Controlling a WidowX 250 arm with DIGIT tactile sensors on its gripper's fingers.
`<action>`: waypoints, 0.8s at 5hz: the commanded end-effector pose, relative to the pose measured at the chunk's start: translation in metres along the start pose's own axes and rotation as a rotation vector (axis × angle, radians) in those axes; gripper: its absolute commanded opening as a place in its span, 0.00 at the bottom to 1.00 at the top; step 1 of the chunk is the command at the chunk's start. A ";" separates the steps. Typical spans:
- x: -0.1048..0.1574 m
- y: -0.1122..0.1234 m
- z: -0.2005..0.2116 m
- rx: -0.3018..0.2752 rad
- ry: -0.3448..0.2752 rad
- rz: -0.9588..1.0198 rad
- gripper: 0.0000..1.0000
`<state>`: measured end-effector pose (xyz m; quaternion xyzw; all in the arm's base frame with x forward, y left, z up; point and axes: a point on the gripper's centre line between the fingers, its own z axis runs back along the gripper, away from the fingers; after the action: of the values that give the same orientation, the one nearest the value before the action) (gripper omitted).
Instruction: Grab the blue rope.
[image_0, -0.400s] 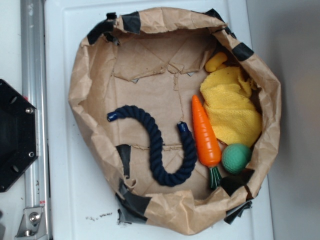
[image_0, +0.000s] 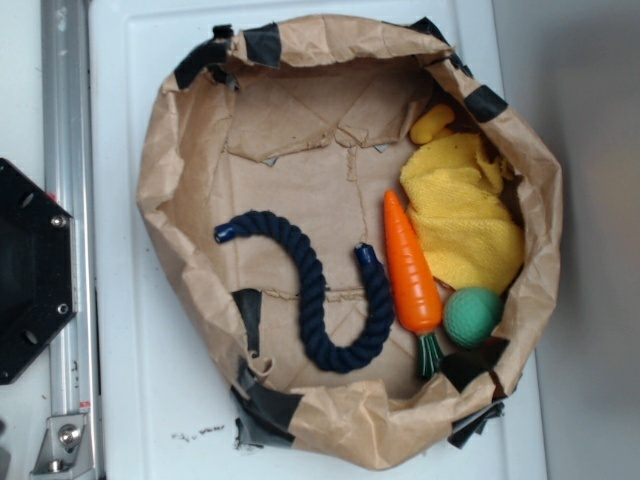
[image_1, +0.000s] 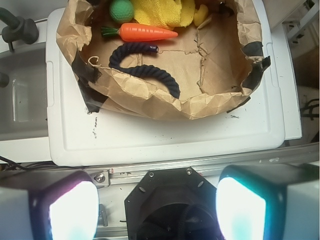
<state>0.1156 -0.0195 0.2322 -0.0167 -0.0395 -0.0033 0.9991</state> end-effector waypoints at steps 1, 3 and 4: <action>0.076 0.030 -0.036 -0.031 0.009 -0.157 1.00; 0.104 0.019 -0.135 0.071 0.136 -0.364 1.00; 0.115 0.025 -0.158 0.066 0.131 -0.318 1.00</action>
<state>0.2389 -0.0025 0.0761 0.0183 0.0407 -0.1673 0.9849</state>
